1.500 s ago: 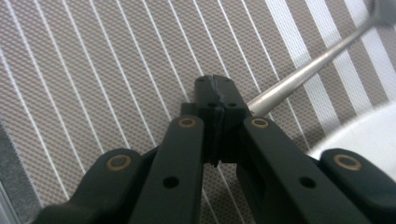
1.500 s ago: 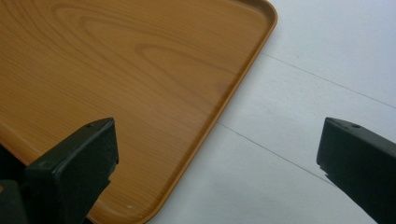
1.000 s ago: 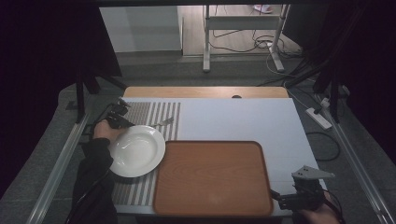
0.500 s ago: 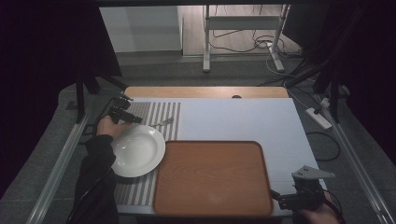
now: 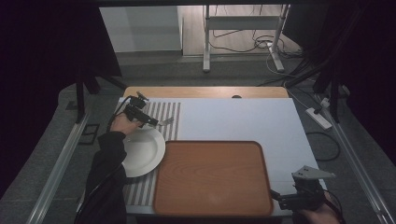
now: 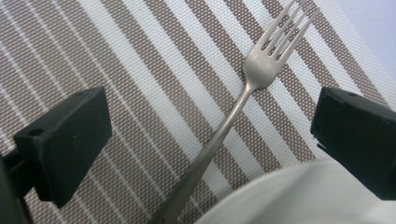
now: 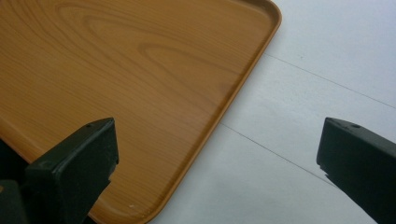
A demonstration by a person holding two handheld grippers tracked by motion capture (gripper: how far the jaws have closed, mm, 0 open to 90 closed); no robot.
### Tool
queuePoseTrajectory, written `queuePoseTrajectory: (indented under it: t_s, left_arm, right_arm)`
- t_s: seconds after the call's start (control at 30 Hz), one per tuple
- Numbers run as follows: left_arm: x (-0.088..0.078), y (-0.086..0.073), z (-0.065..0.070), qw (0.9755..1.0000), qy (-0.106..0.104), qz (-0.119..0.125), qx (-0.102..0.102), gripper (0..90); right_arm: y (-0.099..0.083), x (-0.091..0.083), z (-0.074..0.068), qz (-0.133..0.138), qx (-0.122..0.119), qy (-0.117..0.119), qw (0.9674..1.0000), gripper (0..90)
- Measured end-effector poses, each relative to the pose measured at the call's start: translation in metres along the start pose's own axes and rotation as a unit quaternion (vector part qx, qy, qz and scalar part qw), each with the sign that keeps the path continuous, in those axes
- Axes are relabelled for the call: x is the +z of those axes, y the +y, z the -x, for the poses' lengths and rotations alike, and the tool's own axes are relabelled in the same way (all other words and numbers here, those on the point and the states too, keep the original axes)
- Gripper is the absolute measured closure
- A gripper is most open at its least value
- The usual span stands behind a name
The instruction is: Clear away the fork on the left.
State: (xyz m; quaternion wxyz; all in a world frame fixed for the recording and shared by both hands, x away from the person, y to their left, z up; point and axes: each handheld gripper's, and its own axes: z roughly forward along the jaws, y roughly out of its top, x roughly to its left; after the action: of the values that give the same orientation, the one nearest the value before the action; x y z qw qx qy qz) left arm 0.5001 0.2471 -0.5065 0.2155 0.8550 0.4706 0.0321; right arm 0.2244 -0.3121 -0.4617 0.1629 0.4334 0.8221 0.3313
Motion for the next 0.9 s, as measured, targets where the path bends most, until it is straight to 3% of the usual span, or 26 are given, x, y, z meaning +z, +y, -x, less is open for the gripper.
queuePoseTrajectory:
  t_s: [0.27,0.33,0.43,0.53,0.6,0.63,0.73,0.8,0.87,0.9]
  left_arm:
    - [0.017,0.010,0.004,0.9984,0.025,-0.049,0.010,0.0]
    - [0.019,0.010,0.004,0.9982,0.029,-0.052,0.011,0.3]
    - [0.023,0.010,0.004,0.9966,0.046,-0.065,0.021,6.5]
    - [0.023,0.008,0.004,0.9970,0.040,-0.061,0.026,12.5]
    - [0.019,0.007,0.004,0.9973,0.041,-0.049,0.036,29.1]
    - [0.018,0.006,0.003,0.9973,0.037,-0.046,0.042,29.1]
    - [0.014,0.002,0.003,0.9971,0.034,-0.036,0.059,51.2]
    - [0.014,0.002,0.002,0.9971,0.032,-0.032,0.061,53.4]
    - [0.013,0.000,0.001,0.9971,0.030,-0.027,0.065,69.8]
    - [0.013,0.000,0.001,0.9971,0.030,-0.027,0.065,73.7]
  right_arm:
    - [0.000,0.000,0.000,0.002,0.001,0.000,1.0000,0.0]
    - [0.000,0.000,0.000,0.002,0.001,0.000,1.0000,0.0]
    - [0.000,-0.001,0.000,0.002,-0.001,0.001,1.0000,0.0]
    - [0.000,-0.001,0.000,0.002,-0.001,0.001,1.0000,0.0]
    - [0.000,-0.001,0.000,0.002,-0.001,0.000,1.0000,0.0]
    - [0.000,-0.001,0.000,0.002,-0.001,0.000,1.0000,0.0]
    - [0.000,-0.001,0.000,0.002,-0.001,0.000,1.0000,0.0]
    - [0.000,-0.001,0.000,0.002,-0.001,-0.001,1.0000,0.0]
    - [-0.001,-0.001,0.000,0.002,-0.002,-0.001,1.0000,0.0]
    - [-0.001,-0.001,0.000,0.002,-0.002,-0.001,1.0000,0.0]
